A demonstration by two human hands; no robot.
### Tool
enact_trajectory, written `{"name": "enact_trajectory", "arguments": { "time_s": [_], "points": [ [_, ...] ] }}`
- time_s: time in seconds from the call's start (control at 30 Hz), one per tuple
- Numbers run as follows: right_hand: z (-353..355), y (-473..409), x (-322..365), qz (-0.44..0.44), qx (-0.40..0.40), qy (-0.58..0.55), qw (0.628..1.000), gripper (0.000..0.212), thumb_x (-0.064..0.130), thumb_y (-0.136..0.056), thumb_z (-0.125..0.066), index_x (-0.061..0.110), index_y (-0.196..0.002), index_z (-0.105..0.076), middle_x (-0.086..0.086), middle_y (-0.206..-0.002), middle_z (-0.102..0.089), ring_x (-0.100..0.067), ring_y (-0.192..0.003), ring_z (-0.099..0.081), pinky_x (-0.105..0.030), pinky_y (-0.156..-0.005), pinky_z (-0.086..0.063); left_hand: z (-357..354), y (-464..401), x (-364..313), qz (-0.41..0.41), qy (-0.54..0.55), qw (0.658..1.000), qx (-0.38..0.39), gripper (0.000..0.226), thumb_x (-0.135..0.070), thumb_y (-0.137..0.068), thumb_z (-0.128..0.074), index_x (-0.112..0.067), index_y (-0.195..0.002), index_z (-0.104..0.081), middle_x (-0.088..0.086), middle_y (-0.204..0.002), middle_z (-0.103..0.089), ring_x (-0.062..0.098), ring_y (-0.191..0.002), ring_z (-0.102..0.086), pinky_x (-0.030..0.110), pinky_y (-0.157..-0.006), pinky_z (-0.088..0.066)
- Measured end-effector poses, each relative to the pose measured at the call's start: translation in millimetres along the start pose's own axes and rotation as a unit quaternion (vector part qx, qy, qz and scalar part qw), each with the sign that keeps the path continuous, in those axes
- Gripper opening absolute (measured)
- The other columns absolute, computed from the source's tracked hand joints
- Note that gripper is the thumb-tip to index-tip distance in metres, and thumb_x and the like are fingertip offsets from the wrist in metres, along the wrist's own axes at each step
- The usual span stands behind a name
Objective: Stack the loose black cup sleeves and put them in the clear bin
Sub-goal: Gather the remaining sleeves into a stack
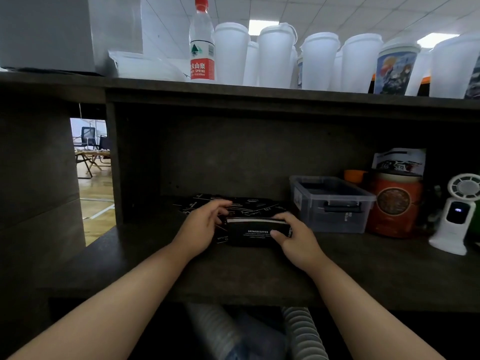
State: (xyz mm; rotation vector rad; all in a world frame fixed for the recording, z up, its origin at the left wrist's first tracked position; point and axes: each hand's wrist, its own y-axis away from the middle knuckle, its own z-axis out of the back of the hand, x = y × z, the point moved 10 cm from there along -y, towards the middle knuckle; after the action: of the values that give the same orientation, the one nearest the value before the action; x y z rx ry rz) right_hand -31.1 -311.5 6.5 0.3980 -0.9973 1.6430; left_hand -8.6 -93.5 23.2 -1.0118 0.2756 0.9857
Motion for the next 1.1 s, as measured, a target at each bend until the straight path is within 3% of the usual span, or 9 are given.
{"name": "enact_trajectory", "arguments": {
  "time_s": [0.07,0.13,0.23,0.3,0.43,0.57,0.77,0.93,1.1],
  "points": [
    [12,0,-3,-0.018,-0.049,-0.038,0.998,0.019,0.019,-0.092,-0.06,0.031,-0.106,-0.055,0.012,-0.1,-0.059,-0.013,-0.104,-0.057,-0.031,-0.09,-0.045,-1,-3,8,0.023,-0.073,0.997,0.001,0.044,-0.019,-0.103,-0.041,-0.03,-0.146,-0.039,-0.004,-0.137,-0.053,0.009,-0.12,-0.05,0.028,-0.103,-0.041],
    [36,6,-13,-0.06,-0.151,-0.096,0.982,0.017,0.017,-0.093,-0.058,0.024,-0.108,-0.054,0.008,-0.1,-0.057,-0.017,-0.106,-0.057,-0.029,-0.085,-0.043,-21,-3,9,0.032,-0.198,0.976,0.085,0.055,-0.04,-0.102,-0.04,-0.032,-0.154,-0.021,-0.005,-0.156,-0.032,0.016,-0.14,-0.031,0.037,-0.114,-0.029],
    [53,15,-27,-0.134,-0.231,-0.078,0.96,0.022,0.021,-0.094,-0.059,0.016,-0.115,-0.055,-0.004,-0.107,-0.06,-0.024,-0.108,-0.057,-0.032,-0.084,-0.045,-43,4,21,0.092,-0.29,0.932,0.197,0.06,-0.058,-0.099,-0.029,-0.037,-0.154,-0.014,-0.002,-0.161,-0.019,0.02,-0.148,-0.012,0.041,-0.118,-0.012],
    [48,14,-27,-0.137,-0.215,-0.032,0.967,0.024,0.022,-0.093,-0.06,0.014,-0.115,-0.057,-0.007,-0.111,-0.063,-0.023,-0.105,-0.059,-0.028,-0.079,-0.043,-41,3,25,0.11,-0.31,0.924,0.194,0.059,-0.061,-0.098,-0.026,-0.036,-0.152,-0.027,0.0,-0.156,-0.031,0.021,-0.145,-0.018,0.041,-0.116,-0.013],
    [45,12,-19,-0.109,-0.207,0.002,0.972,0.023,0.02,-0.093,-0.06,0.013,-0.115,-0.058,-0.005,-0.108,-0.065,-0.016,-0.095,-0.058,-0.024,-0.075,-0.041,-30,-1,17,0.071,-0.359,0.921,0.133,0.054,-0.061,-0.097,-0.028,-0.035,-0.14,-0.047,-0.002,-0.138,-0.049,0.02,-0.131,-0.033,0.039,-0.109,-0.023],
    [40,11,-13,-0.095,-0.189,0.035,0.977,0.025,0.022,-0.094,-0.058,0.014,-0.117,-0.057,-0.006,-0.108,-0.066,-0.02,-0.101,-0.062,-0.024,-0.072,-0.042,-21,0,15,0.066,-0.35,0.93,0.089,0.057,-0.061,-0.096,-0.031,-0.029,-0.141,-0.043,-0.002,-0.139,-0.047,0.02,-0.131,-0.033,0.038,-0.108,-0.025],
    [15,4,5,-0.016,-0.077,0.046,0.996,0.023,0.026,-0.092,-0.061,0.02,-0.114,-0.058,0.011,-0.096,-0.057,-0.003,-0.088,-0.052,-0.009,-0.067,-0.037,-11,0,15,0.087,-0.335,0.937,0.045,0.054,-0.049,-0.1,-0.035,-0.026,-0.149,-0.031,-0.003,-0.152,-0.031,0.02,-0.14,-0.023,0.04,-0.113,-0.021],
    [32,9,7,-0.004,-0.15,0.051,0.987,0.023,0.025,-0.091,-0.064,0.02,-0.113,-0.06,0.013,-0.089,-0.056,0.003,-0.075,-0.051,-0.009,-0.062,-0.036,-28,3,26,0.117,-0.334,0.922,0.156,0.046,-0.038,-0.102,-0.025,-0.037,-0.146,-0.038,-0.005,-0.155,-0.034,0.02,-0.143,-0.018,0.041,-0.113,-0.014],
    [33,8,-2,-0.03,-0.158,0.051,0.986,0.028,0.027,-0.091,-0.064,0.018,-0.117,-0.06,0.01,-0.09,-0.058,0.006,-0.068,-0.047,-0.009,-0.058,-0.036,-15,6,30,0.163,-0.377,0.904,0.115,0.059,-0.062,-0.095,-0.032,-0.034,-0.148,-0.036,0.002,-0.151,-0.033,0.027,-0.139,-0.022,0.044,-0.112,-0.019]
  ]
}}
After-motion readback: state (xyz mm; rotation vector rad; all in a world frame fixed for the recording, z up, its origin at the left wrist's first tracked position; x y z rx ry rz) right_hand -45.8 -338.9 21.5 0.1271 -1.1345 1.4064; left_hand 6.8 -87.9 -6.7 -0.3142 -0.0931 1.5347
